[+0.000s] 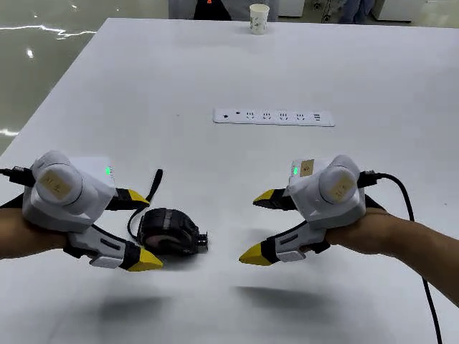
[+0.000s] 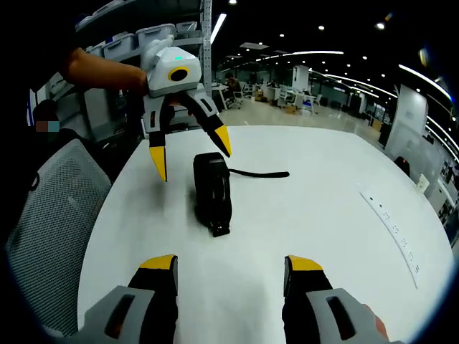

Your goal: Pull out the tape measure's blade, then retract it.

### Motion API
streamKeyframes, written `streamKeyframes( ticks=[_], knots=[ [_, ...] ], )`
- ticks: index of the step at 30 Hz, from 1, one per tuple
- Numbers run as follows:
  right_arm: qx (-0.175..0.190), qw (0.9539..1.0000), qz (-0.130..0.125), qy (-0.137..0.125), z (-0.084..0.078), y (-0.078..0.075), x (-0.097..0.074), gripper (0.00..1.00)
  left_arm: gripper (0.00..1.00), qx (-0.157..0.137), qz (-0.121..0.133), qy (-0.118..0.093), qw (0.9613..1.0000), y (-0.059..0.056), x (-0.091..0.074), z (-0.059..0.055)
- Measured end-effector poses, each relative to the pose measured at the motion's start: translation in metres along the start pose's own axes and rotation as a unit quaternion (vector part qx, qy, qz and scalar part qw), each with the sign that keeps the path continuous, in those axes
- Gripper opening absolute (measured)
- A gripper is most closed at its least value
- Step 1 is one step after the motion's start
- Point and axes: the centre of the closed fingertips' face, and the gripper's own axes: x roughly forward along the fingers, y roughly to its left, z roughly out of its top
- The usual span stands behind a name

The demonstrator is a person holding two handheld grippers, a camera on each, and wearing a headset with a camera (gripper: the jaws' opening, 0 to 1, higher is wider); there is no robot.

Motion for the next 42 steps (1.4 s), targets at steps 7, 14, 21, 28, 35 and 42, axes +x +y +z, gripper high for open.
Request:
streamKeyframes(
  ticks=[7,14,21,28,35,42],
  knots=[
    [-0.013,0.9998,0.012,0.009,0.002,0.001,0.012,0.51,0.52,0.026,-0.014,0.020,0.9994,0.003,0.007,-0.003],
    [-0.029,0.9990,0.028,0.021,0.004,0.005,0.025,0.44,0.45,0.047,-0.026,0.038,0.9978,0.006,0.010,-0.007],
    [-0.047,0.9973,0.040,0.038,0.003,0.007,0.039,0.36,0.38,0.065,-0.040,0.056,0.9955,0.006,0.011,-0.010],
    [-0.047,0.9967,0.051,0.043,0.004,0.009,0.053,0.31,0.32,0.077,-0.052,0.069,0.9932,0.007,0.014,-0.013],
    [-0.048,0.9957,0.059,0.052,0.005,0.011,0.063,0.25,0.28,0.085,-0.059,0.081,0.9913,0.009,0.018,-0.016],
    [-0.047,0.9951,0.067,0.056,0.006,0.013,0.071,0.21,0.27,0.095,-0.063,0.084,0.9899,0.011,0.020,-0.019]
  ],
)
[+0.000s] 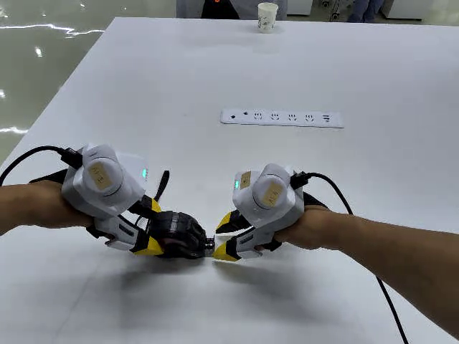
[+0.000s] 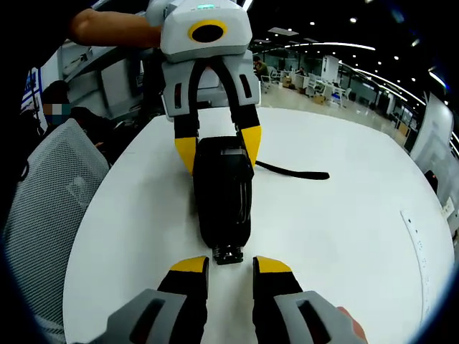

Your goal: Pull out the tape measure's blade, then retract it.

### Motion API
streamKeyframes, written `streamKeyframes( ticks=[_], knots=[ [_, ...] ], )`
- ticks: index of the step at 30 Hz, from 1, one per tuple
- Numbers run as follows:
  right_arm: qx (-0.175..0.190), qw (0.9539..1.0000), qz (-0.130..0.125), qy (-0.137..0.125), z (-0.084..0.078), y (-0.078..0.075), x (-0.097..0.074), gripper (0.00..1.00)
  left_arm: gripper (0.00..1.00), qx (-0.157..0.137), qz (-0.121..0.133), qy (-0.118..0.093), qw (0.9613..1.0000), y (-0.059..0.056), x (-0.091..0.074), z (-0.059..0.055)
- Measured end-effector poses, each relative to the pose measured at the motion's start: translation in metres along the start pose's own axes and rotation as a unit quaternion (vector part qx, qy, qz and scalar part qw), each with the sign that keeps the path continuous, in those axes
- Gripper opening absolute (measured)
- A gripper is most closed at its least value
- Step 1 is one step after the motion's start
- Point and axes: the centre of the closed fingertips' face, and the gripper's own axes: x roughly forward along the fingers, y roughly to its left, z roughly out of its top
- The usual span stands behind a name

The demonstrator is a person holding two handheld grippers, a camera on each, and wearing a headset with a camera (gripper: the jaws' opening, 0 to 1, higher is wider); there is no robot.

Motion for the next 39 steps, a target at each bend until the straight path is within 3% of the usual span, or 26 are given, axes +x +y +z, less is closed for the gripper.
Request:
streamKeyframes(
  ticks=[17,39],
  knots=[
    [-0.014,0.9998,0.012,0.011,0.001,0.003,0.011,0.13,0.25,0.008,-0.006,-0.007,0.9999,-0.001,0.000,0.001],
    [-0.039,0.9991,0.010,0.012,0.000,0.002,0.011,0.10,0.25,-0.013,-0.011,-0.005,0.9998,-0.003,-0.002,0.002]
  ],
)
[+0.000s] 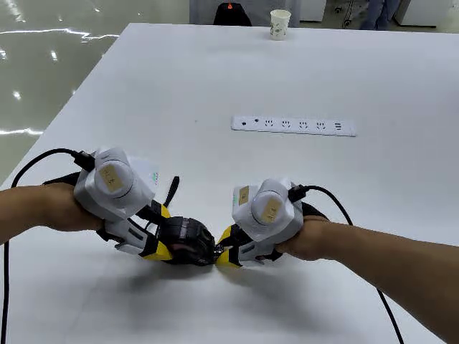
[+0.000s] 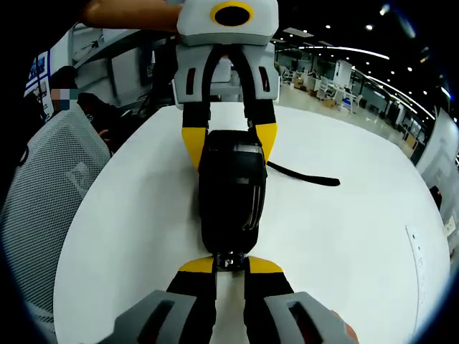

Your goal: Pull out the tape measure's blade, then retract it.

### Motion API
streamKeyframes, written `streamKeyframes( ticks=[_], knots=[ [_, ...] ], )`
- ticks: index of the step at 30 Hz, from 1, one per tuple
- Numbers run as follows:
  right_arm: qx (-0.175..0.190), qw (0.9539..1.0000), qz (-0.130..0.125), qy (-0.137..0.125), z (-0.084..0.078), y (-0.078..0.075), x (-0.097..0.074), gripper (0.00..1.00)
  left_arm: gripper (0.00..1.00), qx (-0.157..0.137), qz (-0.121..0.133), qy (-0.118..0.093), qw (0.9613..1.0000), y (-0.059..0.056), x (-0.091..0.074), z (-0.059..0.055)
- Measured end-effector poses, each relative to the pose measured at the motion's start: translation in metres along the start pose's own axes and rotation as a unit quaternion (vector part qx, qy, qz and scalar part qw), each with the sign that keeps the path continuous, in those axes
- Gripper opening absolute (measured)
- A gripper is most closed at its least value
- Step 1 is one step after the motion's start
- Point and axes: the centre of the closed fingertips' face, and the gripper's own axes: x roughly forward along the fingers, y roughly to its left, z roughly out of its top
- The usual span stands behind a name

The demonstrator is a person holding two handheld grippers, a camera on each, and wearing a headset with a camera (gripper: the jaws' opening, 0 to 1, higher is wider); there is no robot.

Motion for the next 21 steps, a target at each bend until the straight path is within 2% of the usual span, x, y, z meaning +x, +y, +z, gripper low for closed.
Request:
streamKeyframes(
  ticks=[21],
  knots=[
    [-0.001,1.0000,0.000,0.000,-0.0046,-0.0006,-0.0050,0.10,0.25,-0.001,-0.003,0.005,1.0000,0.0009,0.0001,0.0002]
  ],
)
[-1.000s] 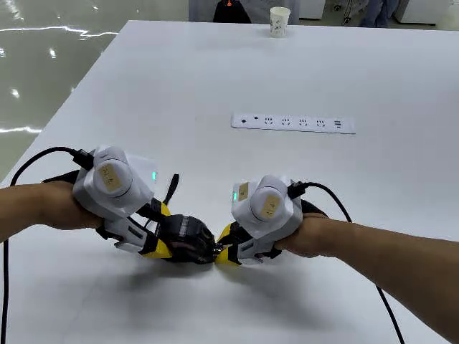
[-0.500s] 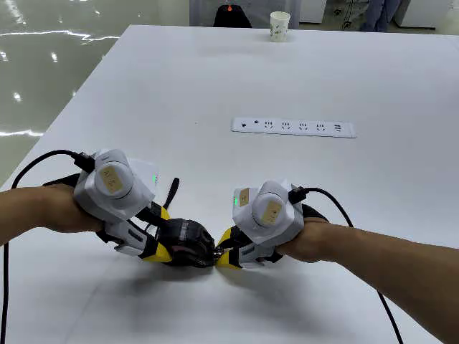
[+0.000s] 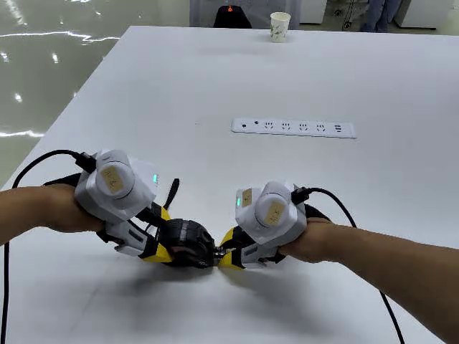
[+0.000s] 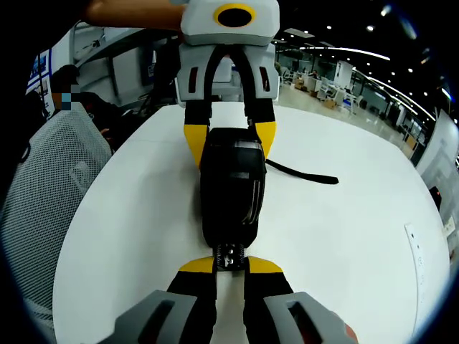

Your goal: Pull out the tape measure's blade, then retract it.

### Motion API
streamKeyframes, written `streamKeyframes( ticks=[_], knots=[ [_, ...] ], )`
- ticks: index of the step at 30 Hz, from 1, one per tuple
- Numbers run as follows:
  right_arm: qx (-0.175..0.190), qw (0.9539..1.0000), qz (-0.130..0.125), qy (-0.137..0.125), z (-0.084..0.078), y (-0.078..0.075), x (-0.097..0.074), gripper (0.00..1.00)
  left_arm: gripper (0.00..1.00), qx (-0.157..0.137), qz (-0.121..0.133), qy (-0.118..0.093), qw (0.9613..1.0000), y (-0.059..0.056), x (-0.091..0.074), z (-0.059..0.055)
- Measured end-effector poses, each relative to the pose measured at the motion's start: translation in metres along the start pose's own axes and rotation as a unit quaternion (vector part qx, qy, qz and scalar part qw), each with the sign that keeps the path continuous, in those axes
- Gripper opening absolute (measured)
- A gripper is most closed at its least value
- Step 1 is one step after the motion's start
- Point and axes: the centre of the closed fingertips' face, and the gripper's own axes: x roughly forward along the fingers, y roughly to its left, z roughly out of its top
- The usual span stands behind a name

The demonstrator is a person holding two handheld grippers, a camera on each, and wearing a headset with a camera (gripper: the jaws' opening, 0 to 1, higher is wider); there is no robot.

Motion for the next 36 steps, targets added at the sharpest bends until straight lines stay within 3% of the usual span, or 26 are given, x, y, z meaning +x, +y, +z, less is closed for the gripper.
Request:
streamKeyframes(
  ticks=[36],
  knots=[
    [0.010,0.9998,-0.006,0.013,-0.033,-0.002,-0.030,0.09,0.25,-0.002,-0.003,0.007,1.0000,0.003,0.001,-0.002]
  ],
)
